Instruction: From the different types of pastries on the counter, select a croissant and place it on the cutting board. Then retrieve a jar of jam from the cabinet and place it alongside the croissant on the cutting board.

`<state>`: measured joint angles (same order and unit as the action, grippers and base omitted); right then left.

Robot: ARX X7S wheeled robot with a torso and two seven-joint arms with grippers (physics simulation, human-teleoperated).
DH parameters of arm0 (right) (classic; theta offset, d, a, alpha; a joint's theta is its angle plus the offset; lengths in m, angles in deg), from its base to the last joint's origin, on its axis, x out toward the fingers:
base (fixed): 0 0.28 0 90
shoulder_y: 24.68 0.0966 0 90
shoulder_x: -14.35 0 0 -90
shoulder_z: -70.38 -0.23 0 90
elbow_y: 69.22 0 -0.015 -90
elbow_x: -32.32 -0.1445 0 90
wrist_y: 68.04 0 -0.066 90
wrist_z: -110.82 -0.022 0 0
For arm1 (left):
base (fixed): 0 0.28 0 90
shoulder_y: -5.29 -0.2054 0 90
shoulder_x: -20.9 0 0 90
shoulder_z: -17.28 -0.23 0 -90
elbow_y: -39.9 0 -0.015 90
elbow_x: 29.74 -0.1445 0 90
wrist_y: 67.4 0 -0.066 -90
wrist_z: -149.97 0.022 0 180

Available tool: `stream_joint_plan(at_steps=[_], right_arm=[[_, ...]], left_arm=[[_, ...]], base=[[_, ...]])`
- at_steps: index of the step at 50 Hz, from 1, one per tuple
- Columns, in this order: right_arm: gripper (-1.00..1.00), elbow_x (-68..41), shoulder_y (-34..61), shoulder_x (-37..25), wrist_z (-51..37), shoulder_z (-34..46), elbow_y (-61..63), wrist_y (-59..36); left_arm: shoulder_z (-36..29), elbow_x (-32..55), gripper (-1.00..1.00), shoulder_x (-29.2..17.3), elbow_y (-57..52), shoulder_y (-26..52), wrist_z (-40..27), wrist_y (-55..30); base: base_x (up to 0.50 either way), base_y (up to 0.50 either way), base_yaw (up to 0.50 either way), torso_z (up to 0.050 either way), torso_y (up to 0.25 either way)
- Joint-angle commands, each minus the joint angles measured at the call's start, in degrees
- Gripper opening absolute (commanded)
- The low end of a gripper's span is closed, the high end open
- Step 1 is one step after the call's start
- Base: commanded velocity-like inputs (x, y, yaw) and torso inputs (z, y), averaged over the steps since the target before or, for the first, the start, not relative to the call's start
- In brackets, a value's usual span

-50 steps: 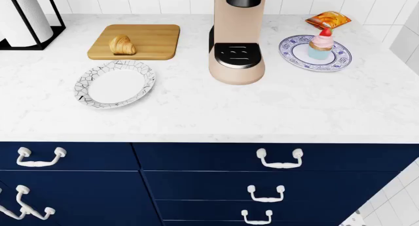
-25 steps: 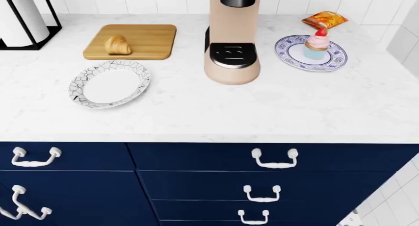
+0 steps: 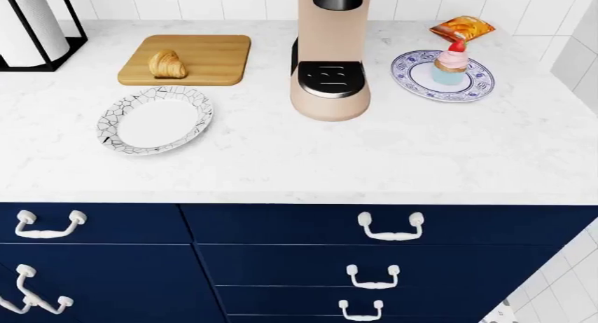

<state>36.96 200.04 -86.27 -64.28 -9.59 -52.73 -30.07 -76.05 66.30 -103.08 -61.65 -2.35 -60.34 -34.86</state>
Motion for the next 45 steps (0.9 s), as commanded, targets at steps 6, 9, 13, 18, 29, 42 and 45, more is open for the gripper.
stream_joint_plan(at_steps=[6, 9, 13, 18, 29, 42, 45], right_arm=[[1.0, 8.6, 0.3, 3.8, 10.1, -7.7, 9.9, -1.6], [1.0, 9.1, 0.3, 4.3, 10.9, -7.8, 10.8, -1.7], [1.0, 9.1, 0.3, 4.3, 10.9, -7.8, 10.8, -1.7], [1.0, 9.1, 0.3, 4.3, 10.9, -7.8, 10.8, -1.7], [1.0, 9.1, 0.3, 4.3, 10.9, -7.8, 10.8, -1.7], [1.0, 9.1, 0.3, 4.3, 10.9, -7.8, 10.8, -1.7], [1.0, 9.1, 0.3, 4.3, 10.9, -7.8, 10.8, -1.7]], left_arm=[[-0.3, 0.6, 1.0, 0.1, -0.1, 0.4, -0.6, 0.3], [-0.3, 0.7, 1.0, 0.0, -0.1, 0.5, -0.7, 0.3], [-0.1, 0.8, 1.0, -0.3, -0.2, 0.3, -0.7, 0.4], [0.0, 1.0, 1.0, -0.6, -0.3, 0.2, -0.7, 0.5], [0.1, 1.3, 1.0, -1.1, -0.4, 0.4, -0.8, 0.6], [0.1, 1.2, 1.0, -1.5, -0.5, 0.2, -0.4, 0.8], [0.0, 1.2, 1.0, -1.5, -0.5, 0.2, -0.4, 0.8]], base=[[0.0, 0.0, 0.0, 0.0, 0.0], [0.0, 0.0, 0.0, 0.0, 0.0], [0.0, 0.0, 0.0, 0.0, 0.0], [0.01, 0.0, 0.0, 0.0, 0.0], [0.04, 0.0, 0.0, 0.0, 0.0], [0.06, 0.0, 0.0, 0.0, 0.0], [0.06, 0.0, 0.0, 0.0, 0.0]])
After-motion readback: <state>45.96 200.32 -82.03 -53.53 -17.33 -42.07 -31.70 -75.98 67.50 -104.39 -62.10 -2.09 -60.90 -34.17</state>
